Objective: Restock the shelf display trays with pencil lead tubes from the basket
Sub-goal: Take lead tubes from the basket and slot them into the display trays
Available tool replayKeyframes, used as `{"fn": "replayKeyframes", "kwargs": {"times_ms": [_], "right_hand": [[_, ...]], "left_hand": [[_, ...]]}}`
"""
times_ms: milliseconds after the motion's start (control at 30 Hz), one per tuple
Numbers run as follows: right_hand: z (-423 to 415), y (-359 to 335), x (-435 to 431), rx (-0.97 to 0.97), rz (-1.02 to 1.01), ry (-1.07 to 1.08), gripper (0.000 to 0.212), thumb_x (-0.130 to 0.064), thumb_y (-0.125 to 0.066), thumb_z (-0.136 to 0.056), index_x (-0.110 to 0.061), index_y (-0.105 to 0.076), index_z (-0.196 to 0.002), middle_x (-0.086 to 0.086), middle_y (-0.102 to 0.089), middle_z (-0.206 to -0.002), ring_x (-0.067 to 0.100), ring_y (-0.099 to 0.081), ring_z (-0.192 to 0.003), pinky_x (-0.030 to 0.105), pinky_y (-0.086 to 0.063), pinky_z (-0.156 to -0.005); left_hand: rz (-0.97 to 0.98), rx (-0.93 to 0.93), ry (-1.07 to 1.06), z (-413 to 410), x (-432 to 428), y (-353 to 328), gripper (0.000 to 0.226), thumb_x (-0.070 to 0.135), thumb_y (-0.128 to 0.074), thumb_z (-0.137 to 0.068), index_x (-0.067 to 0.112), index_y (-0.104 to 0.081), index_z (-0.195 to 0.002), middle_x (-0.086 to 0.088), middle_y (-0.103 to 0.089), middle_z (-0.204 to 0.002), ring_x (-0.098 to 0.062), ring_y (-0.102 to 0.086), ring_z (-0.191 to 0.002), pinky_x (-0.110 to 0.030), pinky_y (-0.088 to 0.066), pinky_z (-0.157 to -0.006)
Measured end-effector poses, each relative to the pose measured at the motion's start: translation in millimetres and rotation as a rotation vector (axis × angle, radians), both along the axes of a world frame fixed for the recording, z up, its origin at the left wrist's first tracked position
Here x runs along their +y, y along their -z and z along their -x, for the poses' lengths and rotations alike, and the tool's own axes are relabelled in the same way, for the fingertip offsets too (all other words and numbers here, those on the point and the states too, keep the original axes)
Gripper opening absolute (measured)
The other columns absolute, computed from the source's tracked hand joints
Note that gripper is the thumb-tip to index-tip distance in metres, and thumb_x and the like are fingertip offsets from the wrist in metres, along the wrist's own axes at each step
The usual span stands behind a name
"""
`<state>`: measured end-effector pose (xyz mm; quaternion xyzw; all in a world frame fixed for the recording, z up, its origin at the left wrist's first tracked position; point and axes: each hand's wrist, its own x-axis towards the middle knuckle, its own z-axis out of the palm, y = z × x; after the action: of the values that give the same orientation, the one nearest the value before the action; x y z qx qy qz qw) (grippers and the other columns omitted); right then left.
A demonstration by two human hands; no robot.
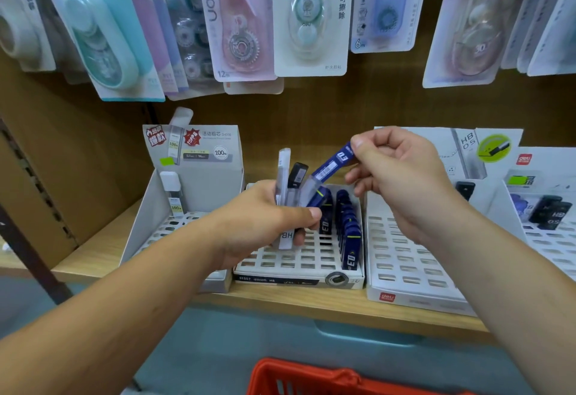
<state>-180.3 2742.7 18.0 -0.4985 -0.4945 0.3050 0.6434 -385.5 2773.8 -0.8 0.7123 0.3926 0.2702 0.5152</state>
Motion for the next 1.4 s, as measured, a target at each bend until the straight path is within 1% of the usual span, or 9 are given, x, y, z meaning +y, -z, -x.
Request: {"fn": "replayKeyframes", "kwargs": {"times_ms": [100, 233, 400, 633, 867, 1000, 1133, 1300, 1400], "right_hand": [[-2.2, -3.1, 0.1, -0.007, -0.043, 0.072, 0.008, -0.019, -0.067, -0.1, -0.011, -0.065, -0.098, 0.006, -0.076, -0.077, 0.02, -0.071, -0.066, 0.034, -0.055, -0.059], [0.5, -0.1, -1.8, -0.083, -0.014, 0.043, 0.009, -0.018, -0.068, -0.099, -0.01, -0.067, -0.097, 0.008, -0.078, -0.08, 0.023, -0.075, -0.07, 0.036, -0.058, -0.063], [13.3, -1.9, -5.8, 0.001, 0.034, -0.02, 0.014, -0.019, -0.071, -0.098, -0.006, -0.067, -0.095, 0.011, -0.078, -0.079, 0.027, -0.077, -0.072, 0.042, -0.064, -0.072], [22.4, -0.6, -4.6, 0.056, 0.076, 0.013, 0.012, -0.019, -0.068, -0.099, -0.009, -0.065, -0.092, 0.013, -0.076, -0.074, 0.028, -0.077, -0.067, 0.038, -0.064, -0.067], [11.5, -1.1, -3.5, 0.051, 0.073, -0.117, 0.016, -0.017, -0.069, -0.099, -0.012, -0.067, -0.114, 0.014, -0.073, -0.087, 0.026, -0.072, -0.066, 0.034, -0.061, -0.062], [4.6, -2.2, -4.3, 0.032, 0.041, -0.167, 0.011, -0.006, -0.071, -0.095, -0.004, -0.069, -0.105, 0.013, -0.075, -0.085, 0.026, -0.07, -0.068, 0.03, -0.059, -0.059], [6.1, -1.9, -3.4, 0.05, 0.025, -0.174, 0.008, -0.003, -0.07, -0.095, -0.001, -0.063, -0.099, 0.017, -0.074, -0.079, 0.028, -0.071, -0.066, 0.033, -0.059, -0.059], [5.6, 1.9, 1.6, 0.052, -0.021, -0.085, 0.009, -0.005, -0.071, -0.096, -0.004, -0.064, -0.101, 0.017, -0.076, -0.082, 0.028, -0.074, -0.068, 0.041, -0.062, -0.068], [5.3, 2.4, 1.4, -0.028, -0.036, -0.061, 0.011, -0.005, -0.072, -0.095, -0.008, -0.067, -0.104, 0.014, -0.076, -0.081, 0.027, -0.075, -0.07, 0.041, -0.064, -0.069]], "left_hand": [[-0.012, -0.025, -0.109, 2.2, 5.1, 0.3, 0.022, 0.026, -0.071, -0.098, 0.011, -0.071, -0.113, 0.003, -0.067, -0.075, -0.017, -0.061, -0.072, -0.042, -0.047, -0.079], [-0.046, -0.044, -0.239, -0.3, 5.8, -1.6, 0.023, 0.038, -0.069, -0.099, 0.016, -0.067, -0.103, 0.003, -0.065, -0.076, -0.015, -0.06, -0.07, -0.04, -0.049, -0.084], [-0.094, -0.026, -0.207, -6.7, -1.8, -9.4, 0.023, 0.043, -0.065, -0.099, 0.023, -0.067, -0.108, -0.001, -0.066, -0.075, -0.004, -0.062, -0.062, -0.032, -0.046, -0.075], [-0.27, -0.024, -0.196, -13.8, -4.8, -3.1, 0.012, 0.035, -0.071, -0.097, 0.025, -0.067, -0.101, 0.011, -0.069, -0.067, -0.002, -0.068, -0.063, -0.008, -0.046, -0.053], [-0.325, -0.062, -0.091, -5.2, -4.6, -7.8, 0.011, 0.024, -0.061, -0.104, 0.015, -0.068, -0.103, -0.001, -0.079, -0.093, -0.014, -0.066, -0.071, -0.028, -0.057, -0.076], [-0.208, -0.148, -0.027, 1.0, -2.7, -9.4, 0.013, 0.021, -0.058, -0.106, 0.014, -0.068, -0.104, -0.011, -0.079, -0.097, -0.018, -0.064, -0.072, -0.036, -0.052, -0.075], [-0.192, -0.127, -0.188, 1.8, 5.9, -5.5, 0.022, 0.027, -0.061, -0.104, 0.01, -0.066, -0.116, -0.007, -0.08, -0.092, -0.014, -0.067, -0.072, -0.037, -0.045, -0.085], [-0.197, -0.055, -0.272, 1.3, 7.1, -7.0, 0.023, 0.033, -0.065, -0.101, 0.014, -0.069, -0.114, 0.007, -0.074, -0.07, -0.003, -0.067, -0.067, -0.032, -0.042, -0.075], [-0.188, -0.059, -0.284, 0.7, 5.2, -8.6, 0.022, 0.03, -0.065, -0.101, 0.011, -0.068, -0.112, 0.008, -0.074, -0.073, -0.002, -0.065, -0.063, -0.029, -0.041, -0.068]]}}
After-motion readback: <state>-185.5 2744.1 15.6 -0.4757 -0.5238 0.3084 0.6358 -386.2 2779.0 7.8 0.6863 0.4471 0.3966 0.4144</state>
